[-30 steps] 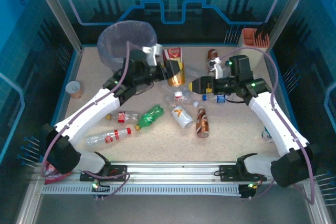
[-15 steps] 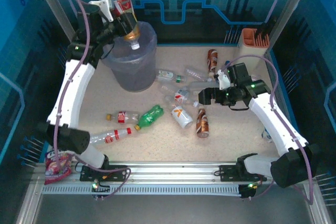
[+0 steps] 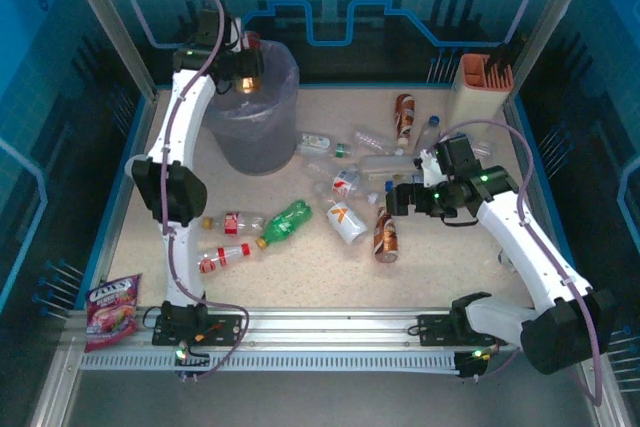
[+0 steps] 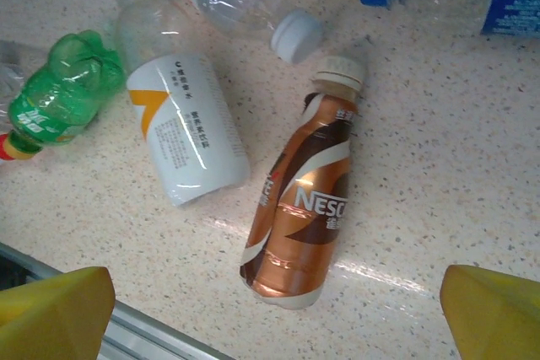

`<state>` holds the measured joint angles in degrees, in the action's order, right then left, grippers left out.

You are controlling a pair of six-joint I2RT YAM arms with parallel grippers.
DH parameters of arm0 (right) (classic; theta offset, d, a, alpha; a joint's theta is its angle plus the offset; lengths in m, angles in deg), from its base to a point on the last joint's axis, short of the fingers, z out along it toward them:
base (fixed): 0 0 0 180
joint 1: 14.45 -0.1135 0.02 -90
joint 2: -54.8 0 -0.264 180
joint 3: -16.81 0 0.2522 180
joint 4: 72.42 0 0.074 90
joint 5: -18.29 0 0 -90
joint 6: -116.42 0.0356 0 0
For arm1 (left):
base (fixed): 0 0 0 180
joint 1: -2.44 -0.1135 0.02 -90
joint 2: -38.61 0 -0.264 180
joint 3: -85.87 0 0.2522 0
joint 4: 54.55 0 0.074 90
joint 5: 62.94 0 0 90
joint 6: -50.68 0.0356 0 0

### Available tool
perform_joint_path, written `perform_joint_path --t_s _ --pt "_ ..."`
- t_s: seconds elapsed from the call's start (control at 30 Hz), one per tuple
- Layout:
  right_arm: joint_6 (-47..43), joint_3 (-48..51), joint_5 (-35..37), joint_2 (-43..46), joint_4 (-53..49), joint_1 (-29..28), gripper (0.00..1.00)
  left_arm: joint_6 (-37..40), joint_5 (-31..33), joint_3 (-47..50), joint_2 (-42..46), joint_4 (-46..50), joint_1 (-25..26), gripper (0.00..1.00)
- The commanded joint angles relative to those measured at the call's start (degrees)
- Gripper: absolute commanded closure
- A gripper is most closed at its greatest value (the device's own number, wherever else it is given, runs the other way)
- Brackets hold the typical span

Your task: Put the plastic bottles in the bin

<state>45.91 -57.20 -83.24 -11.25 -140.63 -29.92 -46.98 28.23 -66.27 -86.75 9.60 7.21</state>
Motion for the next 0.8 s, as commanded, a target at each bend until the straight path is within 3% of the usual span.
perform_joint_path --t_s 0.0,0.2,0.43,0.77 --pt "2.36 1.05 1.84 0.53 -1.88 -0.6 0.0 4.34 2.36 2.35 -0.05 2.6 0.75 0.9" --pt "9.0 4.21 4.72 0.75 -1.58 -4.0 0.0 6.88 1.81 6.97 -1.96 2.96 0.85 0.83" --pt "14.37 11.53 2.4 -0.11 4.9 -8.43 0.05 7.66 0.99 14.61 -0.88 0.34 1.42 0.76" --pt "14.65 16.3 1.25 -6.62 13.31 -12.88 0.15 7.66 -1.14 20.49 0.22 -2.41 1.63 0.5"
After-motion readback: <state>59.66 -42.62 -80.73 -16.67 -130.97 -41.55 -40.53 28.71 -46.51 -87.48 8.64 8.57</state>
